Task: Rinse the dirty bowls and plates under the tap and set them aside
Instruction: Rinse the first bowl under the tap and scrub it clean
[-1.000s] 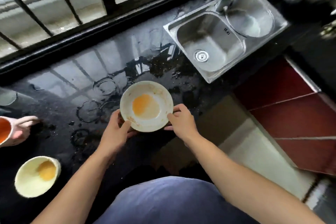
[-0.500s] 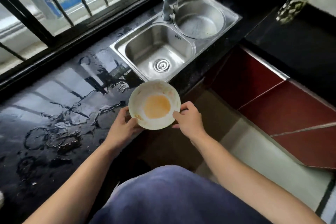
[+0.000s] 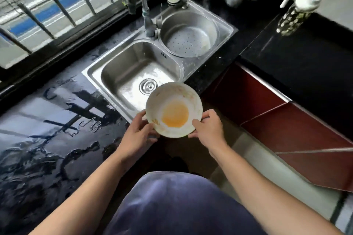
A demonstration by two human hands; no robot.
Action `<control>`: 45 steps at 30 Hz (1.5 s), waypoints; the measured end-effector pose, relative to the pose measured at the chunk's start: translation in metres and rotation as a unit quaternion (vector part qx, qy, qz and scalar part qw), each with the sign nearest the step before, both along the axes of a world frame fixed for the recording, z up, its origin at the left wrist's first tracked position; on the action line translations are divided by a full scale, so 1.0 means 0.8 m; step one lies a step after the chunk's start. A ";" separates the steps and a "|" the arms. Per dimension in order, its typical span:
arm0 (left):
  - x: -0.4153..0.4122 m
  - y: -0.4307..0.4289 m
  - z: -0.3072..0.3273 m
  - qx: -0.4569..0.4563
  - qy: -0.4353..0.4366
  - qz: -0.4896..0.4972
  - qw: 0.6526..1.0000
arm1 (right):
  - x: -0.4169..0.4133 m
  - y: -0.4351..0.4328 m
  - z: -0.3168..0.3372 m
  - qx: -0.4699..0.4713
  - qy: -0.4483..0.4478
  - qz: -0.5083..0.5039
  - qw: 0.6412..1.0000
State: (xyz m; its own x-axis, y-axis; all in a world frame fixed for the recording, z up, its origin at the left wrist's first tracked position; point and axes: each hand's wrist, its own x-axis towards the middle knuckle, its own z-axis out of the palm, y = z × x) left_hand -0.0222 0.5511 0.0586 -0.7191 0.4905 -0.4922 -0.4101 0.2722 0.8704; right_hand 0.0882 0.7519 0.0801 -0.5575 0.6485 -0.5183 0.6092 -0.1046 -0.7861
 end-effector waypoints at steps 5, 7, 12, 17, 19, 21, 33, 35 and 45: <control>-0.059 0.070 0.009 0.043 -0.040 0.001 0.998 | -0.054 0.066 0.020 0.019 -0.007 -0.009 1.000; -0.081 0.092 0.009 0.049 -0.065 0.013 0.997 | -0.081 0.091 0.025 0.030 -0.019 0.005 0.999; -0.133 0.142 -0.003 0.041 -0.094 0.097 0.990 | -0.154 0.153 0.019 0.042 -0.033 0.077 0.996; -0.171 0.183 -0.009 0.016 -0.078 0.197 0.977 | -0.252 0.220 0.003 0.005 -0.021 0.183 0.983; -0.180 0.198 -0.006 0.011 -0.072 0.255 0.964 | -0.293 0.243 0.000 -0.024 -0.023 0.233 0.972; -0.187 0.215 -0.003 0.005 -0.063 0.313 0.948 | -0.339 0.265 -0.002 -0.061 -0.027 0.285 0.956; -0.213 0.265 -0.012 0.025 -0.078 0.522 0.849 | -0.691 0.307 -0.024 0.515 0.013 0.636 0.574; -0.212 0.267 -0.011 0.034 -0.083 0.528 0.845 | -0.704 0.300 -0.041 0.551 -0.061 0.692 0.461; -0.208 0.258 -0.012 0.051 -0.092 0.560 0.822 | -0.678 0.299 -0.072 0.501 -0.146 0.698 0.490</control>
